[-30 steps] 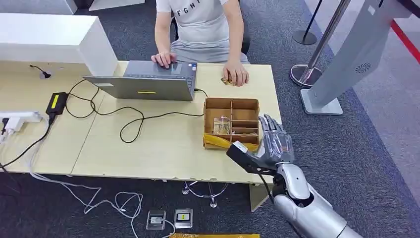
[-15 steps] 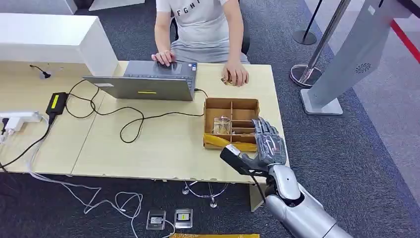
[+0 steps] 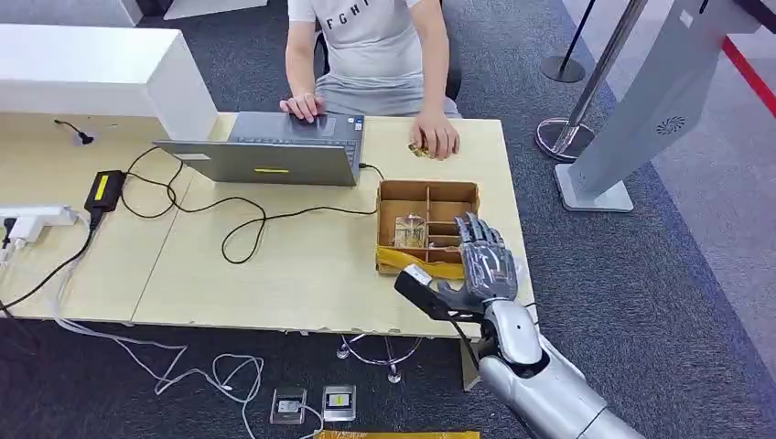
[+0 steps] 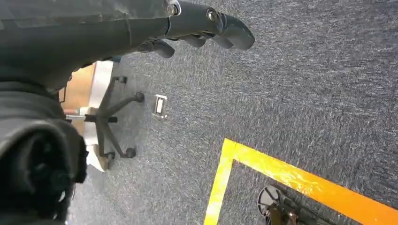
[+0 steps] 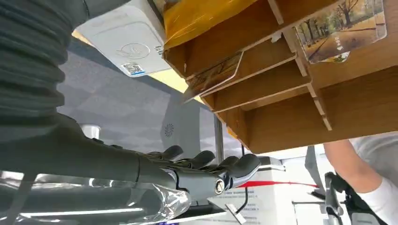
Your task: Pass the card to the sensor for recognition and then transmit it.
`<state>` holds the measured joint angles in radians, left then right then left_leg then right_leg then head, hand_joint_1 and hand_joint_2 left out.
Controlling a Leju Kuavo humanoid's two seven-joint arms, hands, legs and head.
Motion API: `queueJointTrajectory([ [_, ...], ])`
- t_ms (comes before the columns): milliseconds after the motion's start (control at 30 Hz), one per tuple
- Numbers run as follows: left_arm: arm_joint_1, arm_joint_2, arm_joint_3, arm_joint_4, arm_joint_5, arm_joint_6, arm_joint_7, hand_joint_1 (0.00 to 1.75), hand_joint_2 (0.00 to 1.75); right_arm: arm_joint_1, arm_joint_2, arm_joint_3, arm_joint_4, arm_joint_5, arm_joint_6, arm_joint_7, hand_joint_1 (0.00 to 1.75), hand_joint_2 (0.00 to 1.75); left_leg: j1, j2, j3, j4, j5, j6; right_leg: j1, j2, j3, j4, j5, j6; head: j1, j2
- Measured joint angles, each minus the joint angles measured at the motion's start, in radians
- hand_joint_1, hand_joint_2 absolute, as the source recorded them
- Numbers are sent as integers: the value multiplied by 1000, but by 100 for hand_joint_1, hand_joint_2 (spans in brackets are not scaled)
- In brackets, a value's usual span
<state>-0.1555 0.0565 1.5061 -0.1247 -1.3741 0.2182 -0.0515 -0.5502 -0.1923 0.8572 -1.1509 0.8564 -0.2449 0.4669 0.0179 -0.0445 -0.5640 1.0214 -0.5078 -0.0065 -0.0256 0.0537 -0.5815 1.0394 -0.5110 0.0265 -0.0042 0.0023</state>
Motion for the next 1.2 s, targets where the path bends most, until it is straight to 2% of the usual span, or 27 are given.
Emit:
queueJointTrajectory([
  [500, 0, 0, 1, 0, -2, 0, 1, 0, 0, -6, 19, 0, 38, 5, 12, -10, 0, 175, 0, 0, 0, 0, 0, 0, 0, 0, 0, 0, 0, 0, 0, 0],
  [667, 0, 2, 1, 0, -12, -4, 1, 0, 0, -7, 19, 0, 50, 15, 21, 5, 0, 175, 0, 0, 0, 0, 0, 0, 0, 0, 0, 0, 0, 0, 0, 0],
  [1067, 0, 2, 1, 0, -18, -8, -2, 0, 0, -7, 20, 0, 76, 32, 6, -2, 0, 175, 0, 0, 0, 0, 0, 0, 0, 0, 0, 0, 0, 0, 0, 0],
  [1100, 0, 2, 1, 0, -18, -8, -2, 0, 0, -7, 21, 0, 78, 35, 2, -8, 115, 175, 0, 0, 0, 0, 0, 0, 0, 0, 0, 0, 0, 0, 0, 0],
  [1200, 0, 1, 1, 0, -15, -3, -2, 0, 0, -7, 27, 1, 85, 34, -5, -26, 115, 175, 0, 0, 0, 0, 0, 0, 0, 0, 0, 0, 0, 0, 0, 0],
])
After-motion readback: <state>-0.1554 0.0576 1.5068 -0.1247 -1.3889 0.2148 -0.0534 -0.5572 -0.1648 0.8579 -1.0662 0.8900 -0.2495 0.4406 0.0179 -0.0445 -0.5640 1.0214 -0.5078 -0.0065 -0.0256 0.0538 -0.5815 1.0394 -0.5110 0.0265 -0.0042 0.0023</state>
